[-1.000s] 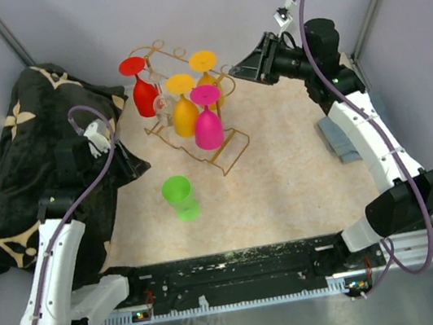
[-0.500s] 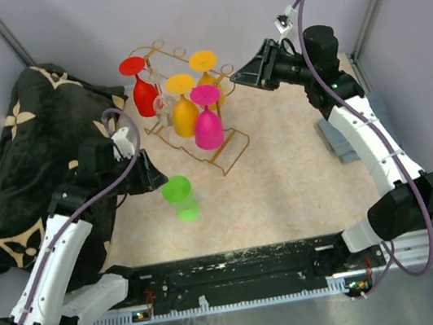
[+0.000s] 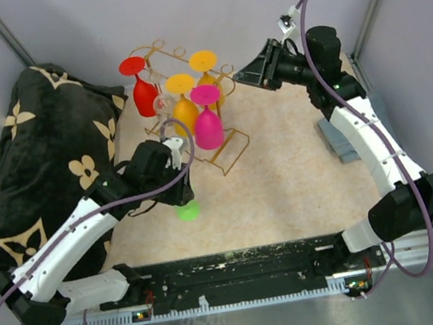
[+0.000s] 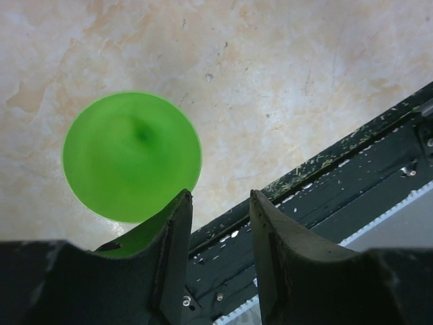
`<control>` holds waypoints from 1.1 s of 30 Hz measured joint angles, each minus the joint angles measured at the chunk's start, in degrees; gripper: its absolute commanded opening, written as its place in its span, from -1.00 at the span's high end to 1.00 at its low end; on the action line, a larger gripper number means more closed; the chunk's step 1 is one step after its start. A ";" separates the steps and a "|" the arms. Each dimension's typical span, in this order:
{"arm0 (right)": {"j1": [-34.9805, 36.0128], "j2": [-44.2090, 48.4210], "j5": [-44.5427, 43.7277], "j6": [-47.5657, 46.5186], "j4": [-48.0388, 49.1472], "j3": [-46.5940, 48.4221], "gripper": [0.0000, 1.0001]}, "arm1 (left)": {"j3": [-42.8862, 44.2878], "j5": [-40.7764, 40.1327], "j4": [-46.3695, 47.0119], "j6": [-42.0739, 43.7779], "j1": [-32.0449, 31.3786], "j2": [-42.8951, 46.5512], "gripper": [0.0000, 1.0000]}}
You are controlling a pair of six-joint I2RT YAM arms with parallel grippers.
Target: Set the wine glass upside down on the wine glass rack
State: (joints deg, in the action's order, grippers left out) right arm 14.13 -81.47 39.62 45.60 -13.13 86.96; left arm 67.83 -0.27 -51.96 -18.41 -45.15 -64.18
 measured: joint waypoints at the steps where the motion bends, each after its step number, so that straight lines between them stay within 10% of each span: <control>1: -0.09 0.04 0.02 0.02 -0.15 -0.11 0.41 | 0.00 -1.36 -0.35 -0.02 -0.96 -0.81 0.06; 33: -1.57 0.85 -0.07 -0.02 -0.13 -0.35 0.41 | -1.57 -8.17 2.86 0.70 -2.14 -5.95 0.05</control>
State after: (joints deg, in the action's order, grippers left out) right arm 12.56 -80.62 39.55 45.58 -13.26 86.61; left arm 66.26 -8.45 -49.10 -17.72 -47.29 -70.13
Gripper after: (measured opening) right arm 0.295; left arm 0.474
